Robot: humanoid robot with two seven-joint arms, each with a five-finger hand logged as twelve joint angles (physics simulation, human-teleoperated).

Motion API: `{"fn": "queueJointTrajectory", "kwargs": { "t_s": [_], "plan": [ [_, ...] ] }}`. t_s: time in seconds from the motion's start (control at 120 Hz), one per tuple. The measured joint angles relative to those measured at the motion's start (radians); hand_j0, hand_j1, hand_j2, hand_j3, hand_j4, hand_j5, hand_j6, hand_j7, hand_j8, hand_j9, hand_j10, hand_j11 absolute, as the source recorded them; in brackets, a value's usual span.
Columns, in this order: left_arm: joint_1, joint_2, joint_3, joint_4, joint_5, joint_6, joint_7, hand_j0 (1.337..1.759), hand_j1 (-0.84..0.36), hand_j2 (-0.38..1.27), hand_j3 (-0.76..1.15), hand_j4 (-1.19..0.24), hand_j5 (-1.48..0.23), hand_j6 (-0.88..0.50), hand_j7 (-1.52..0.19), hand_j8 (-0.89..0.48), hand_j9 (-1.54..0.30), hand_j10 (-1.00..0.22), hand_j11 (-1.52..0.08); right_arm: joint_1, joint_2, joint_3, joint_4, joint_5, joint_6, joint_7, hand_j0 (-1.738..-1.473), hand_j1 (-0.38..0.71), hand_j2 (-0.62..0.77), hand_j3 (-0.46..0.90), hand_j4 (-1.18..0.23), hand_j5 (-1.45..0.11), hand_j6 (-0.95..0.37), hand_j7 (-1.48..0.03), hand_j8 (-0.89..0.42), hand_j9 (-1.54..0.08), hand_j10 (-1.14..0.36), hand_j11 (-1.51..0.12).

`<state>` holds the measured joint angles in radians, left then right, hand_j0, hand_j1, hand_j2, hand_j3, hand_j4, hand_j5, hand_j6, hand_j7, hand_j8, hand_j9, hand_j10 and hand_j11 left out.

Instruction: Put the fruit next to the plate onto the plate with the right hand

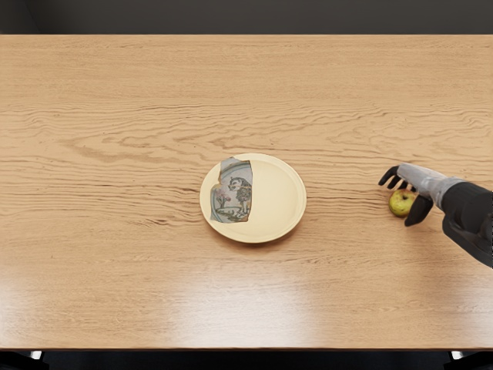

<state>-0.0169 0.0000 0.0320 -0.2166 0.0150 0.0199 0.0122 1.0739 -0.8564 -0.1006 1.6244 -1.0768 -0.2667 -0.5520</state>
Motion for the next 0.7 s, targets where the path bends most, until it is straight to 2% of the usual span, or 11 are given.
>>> {"fn": "queueJointTrajectory", "kwargs": {
  "t_s": [0.217, 0.467, 0.625, 0.7],
  "plan": [
    [0.000, 0.000, 0.000, 0.000, 0.000, 0.000, 0.000, 1.658, 0.35, 0.00, 0.00, 0.00, 0.00, 0.00, 0.00, 0.00, 0.00, 0.00, 0.00, 0.000, 0.028, -0.004, -0.020, -0.058, -0.002, -0.046, -1.658, 0.11, -0.07, 0.00, -0.39, -0.50, -0.39, -0.50, -0.39, -0.50, -0.39, -0.50],
    [0.000, 0.000, 0.000, 0.000, 0.000, 0.000, 0.000, 1.658, 0.35, 0.00, 0.00, 0.00, 0.00, 0.00, 0.00, 0.00, 0.00, 0.00, 0.00, -0.009, 0.043, -0.021, -0.022, -0.096, -0.010, -0.058, -1.657, 0.22, -0.06, 0.00, -0.48, -0.63, -0.49, -0.62, -0.48, -0.63, -0.48, -0.63],
    [0.000, 0.000, 0.000, 0.000, 0.000, 0.000, 0.000, 1.658, 0.35, 0.00, 0.00, 0.00, 0.00, 0.00, 0.00, 0.00, 0.00, 0.00, 0.00, -0.014, 0.045, -0.021, -0.022, -0.104, -0.023, -0.059, -1.654, 0.28, 0.16, 0.00, -0.63, -0.80, -0.50, -0.81, -0.47, -0.81, -0.62, -0.81],
    [0.000, 0.000, 0.000, 0.000, 0.000, 0.000, 0.000, 1.658, 0.35, 0.00, 0.00, 0.00, 0.00, 0.00, 0.00, 0.00, 0.00, 0.00, 0.00, -0.015, 0.046, -0.017, -0.022, -0.102, -0.025, -0.059, -1.653, 0.28, 0.21, 0.00, -0.68, -0.88, -0.49, -0.88, -0.45, -0.90, -0.68, -0.90]
  ]
}}
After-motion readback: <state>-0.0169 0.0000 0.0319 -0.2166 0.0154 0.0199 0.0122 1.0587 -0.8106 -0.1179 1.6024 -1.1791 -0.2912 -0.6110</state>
